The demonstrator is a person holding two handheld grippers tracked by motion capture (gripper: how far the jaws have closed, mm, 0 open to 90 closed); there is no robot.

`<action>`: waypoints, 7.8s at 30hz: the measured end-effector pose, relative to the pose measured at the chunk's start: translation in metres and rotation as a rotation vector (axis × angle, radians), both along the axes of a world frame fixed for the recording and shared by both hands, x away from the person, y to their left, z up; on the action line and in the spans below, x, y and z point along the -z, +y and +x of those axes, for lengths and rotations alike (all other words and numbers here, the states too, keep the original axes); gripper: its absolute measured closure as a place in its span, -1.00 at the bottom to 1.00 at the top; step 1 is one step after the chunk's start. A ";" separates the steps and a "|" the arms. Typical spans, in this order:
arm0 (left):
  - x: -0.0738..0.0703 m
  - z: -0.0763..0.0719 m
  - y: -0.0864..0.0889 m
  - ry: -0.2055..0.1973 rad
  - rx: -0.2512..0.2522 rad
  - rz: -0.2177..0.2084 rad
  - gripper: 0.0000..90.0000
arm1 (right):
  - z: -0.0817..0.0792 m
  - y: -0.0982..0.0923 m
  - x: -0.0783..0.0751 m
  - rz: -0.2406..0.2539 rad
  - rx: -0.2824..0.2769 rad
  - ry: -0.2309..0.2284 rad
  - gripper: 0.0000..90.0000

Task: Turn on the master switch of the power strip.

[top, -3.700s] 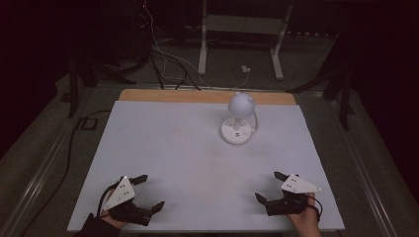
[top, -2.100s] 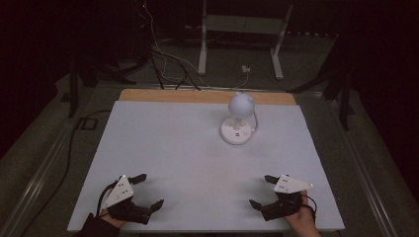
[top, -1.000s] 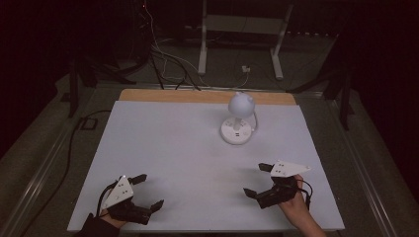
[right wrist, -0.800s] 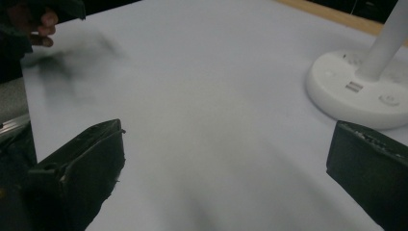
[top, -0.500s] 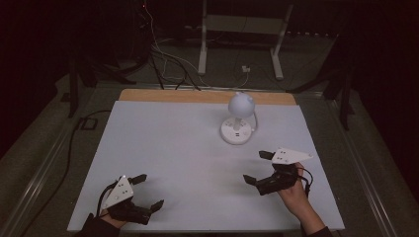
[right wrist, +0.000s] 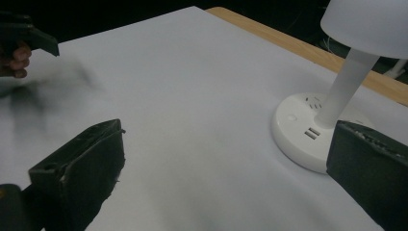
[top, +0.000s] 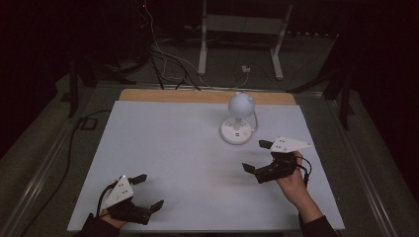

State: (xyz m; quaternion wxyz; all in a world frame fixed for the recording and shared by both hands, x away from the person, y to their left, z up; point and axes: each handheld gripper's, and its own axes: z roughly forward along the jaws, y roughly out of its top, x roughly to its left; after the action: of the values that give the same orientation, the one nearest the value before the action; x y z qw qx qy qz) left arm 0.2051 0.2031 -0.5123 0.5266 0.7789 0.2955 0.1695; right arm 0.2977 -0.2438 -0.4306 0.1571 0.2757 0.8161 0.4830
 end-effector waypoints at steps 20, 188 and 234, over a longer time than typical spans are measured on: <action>0.000 0.000 0.001 0.000 0.001 -0.002 -0.99 | 0.038 0.002 -0.008 0.001 0.046 -0.003 -1.00; 0.005 0.002 0.000 0.024 0.001 0.013 -0.99 | 0.128 0.019 0.079 -0.234 0.335 -0.008 1.00; 0.003 0.001 0.000 0.011 0.005 0.010 -0.99 | 0.123 0.016 0.059 -0.126 0.310 0.031 0.76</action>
State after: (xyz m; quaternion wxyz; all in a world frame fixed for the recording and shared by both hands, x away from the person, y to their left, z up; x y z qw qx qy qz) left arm 0.2062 0.2034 -0.5150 0.5217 0.7829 0.2958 0.1656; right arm 0.4204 -0.2281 -0.4897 0.2342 0.3953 0.7948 0.3966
